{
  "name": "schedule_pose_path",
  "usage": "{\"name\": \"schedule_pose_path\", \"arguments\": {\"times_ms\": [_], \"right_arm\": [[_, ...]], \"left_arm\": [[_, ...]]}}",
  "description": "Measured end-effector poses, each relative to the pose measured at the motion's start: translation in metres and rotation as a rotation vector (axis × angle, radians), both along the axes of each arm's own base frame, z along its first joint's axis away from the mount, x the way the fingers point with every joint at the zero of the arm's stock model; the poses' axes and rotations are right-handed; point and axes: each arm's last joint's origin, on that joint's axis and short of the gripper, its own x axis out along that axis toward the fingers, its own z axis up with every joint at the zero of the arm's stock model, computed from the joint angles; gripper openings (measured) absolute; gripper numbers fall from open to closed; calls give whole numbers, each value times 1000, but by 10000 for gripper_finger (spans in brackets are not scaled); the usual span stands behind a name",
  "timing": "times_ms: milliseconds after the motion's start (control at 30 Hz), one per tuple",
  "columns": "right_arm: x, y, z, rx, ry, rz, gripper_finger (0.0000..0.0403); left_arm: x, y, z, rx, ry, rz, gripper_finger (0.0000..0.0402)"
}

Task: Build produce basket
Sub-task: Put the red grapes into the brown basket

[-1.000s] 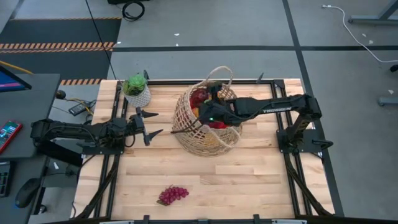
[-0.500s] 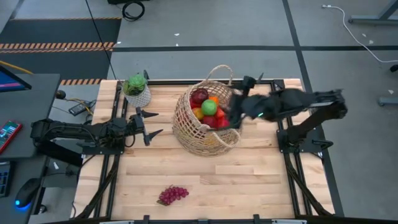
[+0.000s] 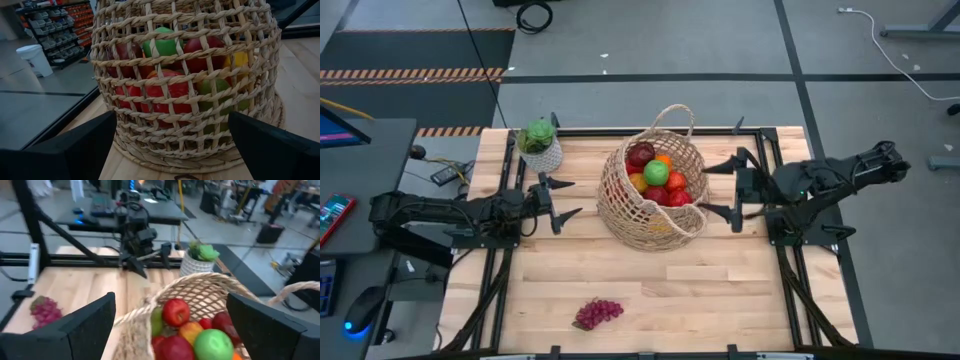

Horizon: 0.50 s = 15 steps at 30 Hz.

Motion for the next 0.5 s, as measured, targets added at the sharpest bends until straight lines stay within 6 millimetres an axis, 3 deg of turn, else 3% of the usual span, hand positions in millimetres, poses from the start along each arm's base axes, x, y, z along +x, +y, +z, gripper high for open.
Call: {"name": "schedule_pose_path", "arguments": {"times_ms": [500], "right_arm": [[-59, -20, -87, 30, -261, 25, 384]], "left_arm": [[0, 0, 0, 0, -1, 0, 390]]}}
